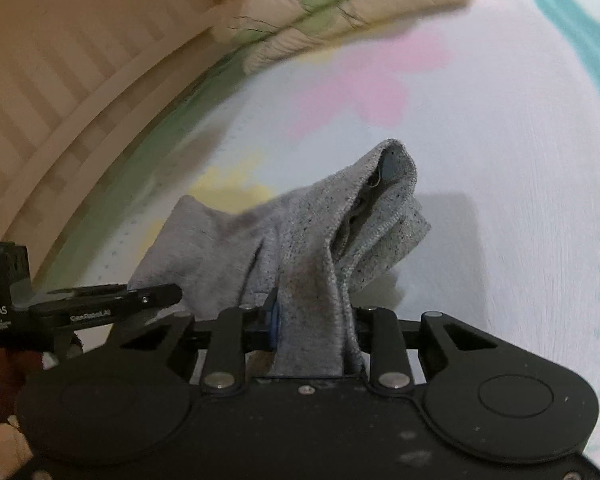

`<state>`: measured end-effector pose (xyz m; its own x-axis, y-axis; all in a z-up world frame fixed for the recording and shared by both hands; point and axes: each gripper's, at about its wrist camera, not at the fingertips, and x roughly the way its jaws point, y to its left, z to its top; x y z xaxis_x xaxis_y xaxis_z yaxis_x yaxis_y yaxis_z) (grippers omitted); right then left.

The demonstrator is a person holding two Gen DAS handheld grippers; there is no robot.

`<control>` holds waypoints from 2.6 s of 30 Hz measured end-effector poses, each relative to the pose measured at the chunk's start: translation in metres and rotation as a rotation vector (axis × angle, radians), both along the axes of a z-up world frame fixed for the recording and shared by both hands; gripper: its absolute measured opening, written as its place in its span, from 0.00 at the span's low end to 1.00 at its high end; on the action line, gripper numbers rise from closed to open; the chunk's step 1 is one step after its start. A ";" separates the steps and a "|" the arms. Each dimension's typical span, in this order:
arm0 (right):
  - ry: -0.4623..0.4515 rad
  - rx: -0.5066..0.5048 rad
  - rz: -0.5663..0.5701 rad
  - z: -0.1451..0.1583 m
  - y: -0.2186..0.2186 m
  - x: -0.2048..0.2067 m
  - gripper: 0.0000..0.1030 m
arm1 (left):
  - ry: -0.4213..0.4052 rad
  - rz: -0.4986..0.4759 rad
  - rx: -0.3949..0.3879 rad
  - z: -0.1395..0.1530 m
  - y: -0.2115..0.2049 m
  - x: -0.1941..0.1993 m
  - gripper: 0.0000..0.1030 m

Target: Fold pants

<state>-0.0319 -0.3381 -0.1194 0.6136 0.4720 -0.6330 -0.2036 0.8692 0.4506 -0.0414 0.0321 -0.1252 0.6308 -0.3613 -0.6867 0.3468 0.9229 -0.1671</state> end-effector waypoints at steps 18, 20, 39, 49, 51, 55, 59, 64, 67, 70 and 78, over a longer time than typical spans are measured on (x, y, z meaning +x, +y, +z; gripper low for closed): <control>-0.019 -0.073 0.289 0.034 0.136 0.223 0.27 | -0.011 0.216 0.111 0.019 0.095 0.133 0.21; -0.003 -0.095 0.266 0.006 0.137 0.229 0.30 | 0.036 0.264 0.136 -0.004 0.097 0.139 0.26; -0.400 -0.362 0.297 0.038 0.136 0.144 0.14 | -0.229 0.241 0.321 0.001 0.047 0.062 0.32; -0.242 -0.520 0.418 -0.004 0.150 0.119 0.06 | -0.138 0.235 0.315 -0.027 0.051 0.044 0.31; -0.209 -0.501 0.400 -0.004 0.151 0.137 0.06 | -0.121 0.245 0.300 -0.025 0.053 0.048 0.31; -0.200 -0.521 0.387 -0.007 0.161 0.140 0.06 | -0.098 0.259 0.286 -0.026 0.054 0.047 0.31; -0.189 -0.548 0.369 -0.009 0.168 0.136 0.08 | -0.097 0.300 0.259 -0.020 0.056 0.044 0.31; -0.220 -0.477 0.325 0.012 0.170 0.124 0.13 | -0.154 0.328 0.256 -0.010 0.055 0.030 0.31; -0.260 -0.421 0.338 0.019 0.176 0.114 0.13 | -0.183 0.324 0.245 -0.005 0.050 0.033 0.31; -0.278 -0.377 0.380 0.022 0.188 0.108 0.13 | -0.159 0.312 0.218 -0.006 0.044 0.046 0.31; -0.186 -0.406 0.432 -0.010 0.210 0.106 0.13 | -0.102 0.293 0.194 -0.027 0.041 0.049 0.32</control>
<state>0.0736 -0.1280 -0.1291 0.5380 0.4460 -0.7153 -0.6186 0.7853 0.0243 0.0073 0.0732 -0.1519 0.7567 -0.0247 -0.6533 0.0689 0.9967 0.0422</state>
